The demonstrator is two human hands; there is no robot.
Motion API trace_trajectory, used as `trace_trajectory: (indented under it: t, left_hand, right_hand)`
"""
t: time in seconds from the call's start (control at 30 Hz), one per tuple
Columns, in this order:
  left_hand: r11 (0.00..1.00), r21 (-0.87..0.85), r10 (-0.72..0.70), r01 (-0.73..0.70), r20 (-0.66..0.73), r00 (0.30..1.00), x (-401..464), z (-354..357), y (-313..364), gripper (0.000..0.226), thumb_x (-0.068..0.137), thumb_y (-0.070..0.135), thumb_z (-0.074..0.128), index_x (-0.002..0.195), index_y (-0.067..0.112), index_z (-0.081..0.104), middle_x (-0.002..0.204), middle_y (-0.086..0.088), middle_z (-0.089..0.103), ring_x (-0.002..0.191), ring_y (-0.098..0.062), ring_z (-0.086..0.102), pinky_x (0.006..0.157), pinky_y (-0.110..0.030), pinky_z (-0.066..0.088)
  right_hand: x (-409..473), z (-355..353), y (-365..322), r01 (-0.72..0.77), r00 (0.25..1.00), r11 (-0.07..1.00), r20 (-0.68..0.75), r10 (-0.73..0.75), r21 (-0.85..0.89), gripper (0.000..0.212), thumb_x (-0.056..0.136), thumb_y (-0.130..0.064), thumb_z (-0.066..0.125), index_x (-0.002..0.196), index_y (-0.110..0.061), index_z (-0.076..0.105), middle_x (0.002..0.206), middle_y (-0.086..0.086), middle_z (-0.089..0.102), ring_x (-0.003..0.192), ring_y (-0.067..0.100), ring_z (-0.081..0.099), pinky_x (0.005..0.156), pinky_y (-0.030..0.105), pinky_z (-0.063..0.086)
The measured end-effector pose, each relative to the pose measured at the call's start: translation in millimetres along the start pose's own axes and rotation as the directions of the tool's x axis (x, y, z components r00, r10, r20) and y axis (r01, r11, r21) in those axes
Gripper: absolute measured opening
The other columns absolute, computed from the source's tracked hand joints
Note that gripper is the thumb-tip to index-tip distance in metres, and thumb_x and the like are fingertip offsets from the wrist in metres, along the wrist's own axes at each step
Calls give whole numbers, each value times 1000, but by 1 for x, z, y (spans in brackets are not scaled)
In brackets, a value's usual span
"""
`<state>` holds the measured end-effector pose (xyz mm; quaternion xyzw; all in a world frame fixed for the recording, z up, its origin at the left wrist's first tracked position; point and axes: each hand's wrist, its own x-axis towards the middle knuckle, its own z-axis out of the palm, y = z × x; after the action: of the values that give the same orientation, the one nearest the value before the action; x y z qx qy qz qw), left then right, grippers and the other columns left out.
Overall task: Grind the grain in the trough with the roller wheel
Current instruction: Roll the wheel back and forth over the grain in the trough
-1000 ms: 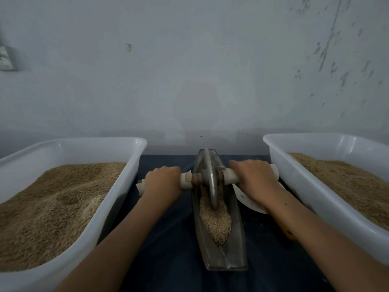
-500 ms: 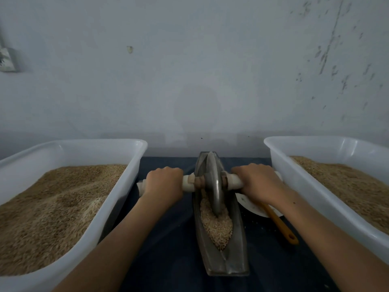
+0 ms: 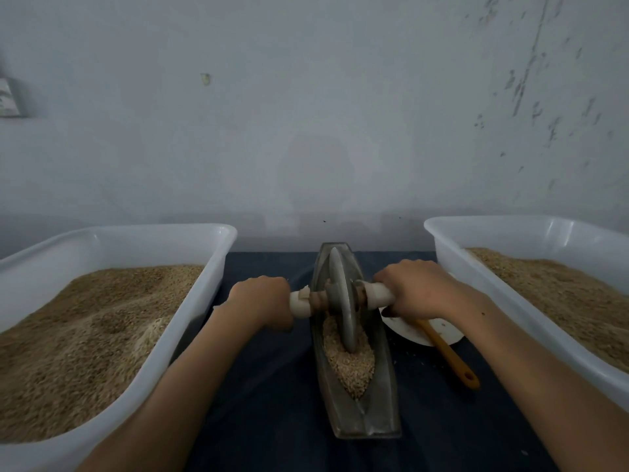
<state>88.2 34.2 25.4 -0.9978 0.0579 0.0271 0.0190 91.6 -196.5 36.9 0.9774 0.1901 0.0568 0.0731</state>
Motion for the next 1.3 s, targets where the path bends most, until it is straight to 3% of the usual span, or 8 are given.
trace_trajectory:
  t: [0.1, 0.23, 0.37, 0.5, 0.73, 0.87, 1.07, 1.3]
  left_hand:
    - [1000, 22, 0, 1, -51, 999, 2, 1, 0, 32, 80, 32, 67, 105, 17, 56, 78, 5, 49, 78, -16, 54, 72, -29, 44]
    - [998, 57, 3, 13, -271, 963, 1, 7, 4, 18, 87, 30, 58, 100, 17, 58, 88, 1, 59, 81, -18, 57, 69, -29, 41]
    - [1000, 25, -6, 16, -383, 924, -1, 12, 6, 18, 89, 34, 56, 100, 19, 53, 96, -1, 62, 88, -20, 59, 69, -29, 39]
    - [1000, 10, -20, 25, -309, 951, 0, 11, 4, 16, 88, 30, 58, 100, 18, 57, 95, -1, 62, 86, -19, 59, 71, -29, 40]
    - [996, 93, 4, 6, -105, 995, -4, -1, 5, 31, 80, 35, 67, 104, 18, 56, 71, 6, 44, 75, -14, 51, 69, -29, 40]
    - [997, 76, -3, 13, -135, 991, -2, 0, 5, 27, 82, 31, 65, 104, 18, 56, 80, 4, 52, 80, -17, 55, 71, -29, 41]
    - [1000, 14, 12, -7, -377, 926, -2, 10, 6, 17, 90, 30, 56, 103, 20, 52, 100, -1, 62, 91, -20, 60, 73, -30, 41]
    - [999, 49, 1, 10, -220, 976, -1, 6, 4, 21, 86, 30, 60, 103, 18, 58, 95, 0, 62, 88, -18, 60, 74, -29, 45]
  right_hand:
    - [1, 3, 1, -14, 1000, 1000, -19, 14, 22, 19, 83, -37, 66, 101, -33, 59, 95, -6, 64, 85, 15, 60, 63, 28, 36]
    - [4, 20, 1, -37, 967, 999, -251, 45, 35, 9, 89, -31, 56, 88, -31, 47, 92, -5, 63, 86, 20, 61, 65, 31, 34]
    - [9, 30, -1, -73, 930, 997, -361, 65, -9, 8, 90, -23, 52, 96, -25, 47, 93, -3, 64, 86, 22, 61, 63, 32, 33]
    - [7, 24, 0, -43, 949, 999, -314, 36, -17, 13, 89, -27, 55, 87, -28, 42, 92, -2, 64, 85, 22, 60, 63, 32, 33]
    - [-1, 2, 5, 13, 997, 995, 80, -21, 98, 21, 83, -37, 69, 97, -37, 54, 86, -11, 57, 79, 9, 54, 53, 21, 30]
    - [-1, 5, 4, 1, 1000, 997, 10, -2, 83, 17, 83, -38, 67, 95, -38, 54, 90, -9, 62, 79, 11, 54, 54, 23, 30]
    - [4, 25, -4, -90, 937, 996, -338, 85, 3, 10, 90, -25, 56, 97, -26, 49, 95, -3, 65, 89, 21, 61, 65, 30, 33]
    - [0, 11, 0, -32, 991, 999, -130, 36, 31, 12, 87, -31, 61, 98, -29, 56, 96, -3, 64, 89, 19, 61, 67, 30, 37]
